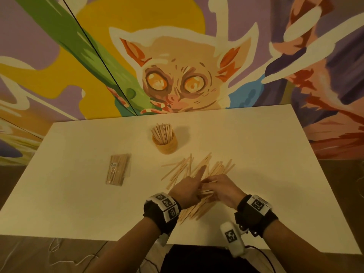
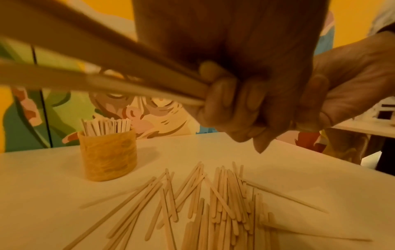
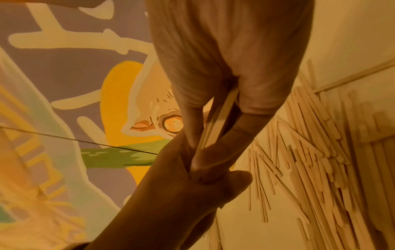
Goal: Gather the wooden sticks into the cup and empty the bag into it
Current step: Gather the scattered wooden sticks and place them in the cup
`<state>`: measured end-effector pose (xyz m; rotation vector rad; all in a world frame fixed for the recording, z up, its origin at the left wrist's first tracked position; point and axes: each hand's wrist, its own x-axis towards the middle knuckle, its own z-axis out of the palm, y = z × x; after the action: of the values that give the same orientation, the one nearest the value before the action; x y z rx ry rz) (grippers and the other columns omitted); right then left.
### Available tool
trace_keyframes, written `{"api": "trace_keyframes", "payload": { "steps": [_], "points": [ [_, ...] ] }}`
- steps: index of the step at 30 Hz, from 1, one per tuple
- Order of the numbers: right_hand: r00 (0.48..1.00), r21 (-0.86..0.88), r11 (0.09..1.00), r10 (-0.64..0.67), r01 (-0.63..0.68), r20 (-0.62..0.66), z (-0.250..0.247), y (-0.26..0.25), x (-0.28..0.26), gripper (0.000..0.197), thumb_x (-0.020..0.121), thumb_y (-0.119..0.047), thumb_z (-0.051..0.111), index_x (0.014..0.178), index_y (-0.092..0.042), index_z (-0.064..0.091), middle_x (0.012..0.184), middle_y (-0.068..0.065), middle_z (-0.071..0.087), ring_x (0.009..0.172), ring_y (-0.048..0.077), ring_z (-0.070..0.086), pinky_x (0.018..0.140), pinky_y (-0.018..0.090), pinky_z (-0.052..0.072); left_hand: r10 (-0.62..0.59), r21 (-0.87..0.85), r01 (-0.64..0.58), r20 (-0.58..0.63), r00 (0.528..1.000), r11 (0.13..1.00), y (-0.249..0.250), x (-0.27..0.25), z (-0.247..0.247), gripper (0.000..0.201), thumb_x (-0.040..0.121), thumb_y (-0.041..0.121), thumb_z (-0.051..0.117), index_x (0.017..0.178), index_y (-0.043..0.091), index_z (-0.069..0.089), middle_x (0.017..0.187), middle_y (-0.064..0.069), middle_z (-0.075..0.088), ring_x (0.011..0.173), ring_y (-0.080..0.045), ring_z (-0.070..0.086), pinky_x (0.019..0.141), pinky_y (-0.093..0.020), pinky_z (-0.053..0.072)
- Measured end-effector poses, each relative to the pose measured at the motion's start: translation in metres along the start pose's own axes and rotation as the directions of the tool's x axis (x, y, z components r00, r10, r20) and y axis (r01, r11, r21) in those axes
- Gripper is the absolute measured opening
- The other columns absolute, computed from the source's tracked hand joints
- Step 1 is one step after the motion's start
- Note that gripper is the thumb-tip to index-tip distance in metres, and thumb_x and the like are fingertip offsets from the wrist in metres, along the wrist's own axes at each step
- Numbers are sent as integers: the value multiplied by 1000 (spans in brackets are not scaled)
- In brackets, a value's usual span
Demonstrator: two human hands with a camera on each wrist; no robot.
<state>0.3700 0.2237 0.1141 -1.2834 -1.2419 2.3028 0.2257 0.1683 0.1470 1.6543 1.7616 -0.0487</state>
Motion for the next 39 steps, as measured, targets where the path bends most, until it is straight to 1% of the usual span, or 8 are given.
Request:
{"api": "trace_keyframes", "payload": {
  "steps": [3,8,14,18,22,29,35,39],
  "points": [
    [1000,47,999,-14,13,12,-2,7,5,19,85,1,69,102,10,70,101,30,71,93,41,70,85,46,55,34,10,-34,-18,999,999,-1,2,1,94,88,14,61,154,26,-6,83,-10,62,65,-21,54,58,-32,43],
    [999,87,995,-45,47,-30,-4,13,9,21,79,0,76,95,12,72,96,34,70,81,37,70,69,32,57,20,-31,-22,-54,998,999,-10,4,4,71,85,28,67,145,25,30,100,-12,70,89,-29,67,74,-39,55],
    [997,216,976,13,5,-81,-9,14,7,25,80,4,73,101,16,68,84,22,70,69,27,69,59,24,56,-98,115,108,-91,991,987,-31,-6,-1,38,84,51,64,112,25,62,100,0,65,93,-20,60,69,-30,42],
    [980,99,995,-8,29,-199,6,14,7,28,82,-12,77,96,12,70,74,15,70,56,21,65,47,25,50,-162,145,172,-81,983,974,-28,-5,8,29,87,49,61,92,20,65,84,2,58,79,-17,54,64,-30,40],
    [940,-29,993,-114,110,-322,14,18,8,35,77,-20,83,81,10,66,66,18,69,44,23,62,44,28,46,-215,176,223,-62,975,959,-25,0,15,35,86,51,59,96,18,65,92,-2,61,80,-19,56,64,-32,42],
    [928,-34,987,-157,155,-339,19,21,6,31,74,-21,85,72,1,63,56,13,63,43,24,61,39,26,45,-288,247,287,-33,957,926,-15,0,14,33,88,44,53,96,14,63,90,-3,61,82,-22,61,71,-34,50],
    [895,-34,980,-194,197,-402,9,22,9,35,78,-20,82,63,0,57,45,10,44,27,14,38,34,20,30,-188,15,188,15,982,982,-17,-8,9,39,82,52,66,104,20,61,93,-2,65,79,-18,60,66,-34,49],
    [879,88,975,-143,204,-455,-4,23,10,36,80,-21,80,58,-4,57,43,7,49,32,15,40,35,21,32,-170,-492,131,-35,985,860,-37,-21,-1,32,82,45,71,96,17,67,77,-2,67,53,-13,61,44,-27,46]
  ]
}}
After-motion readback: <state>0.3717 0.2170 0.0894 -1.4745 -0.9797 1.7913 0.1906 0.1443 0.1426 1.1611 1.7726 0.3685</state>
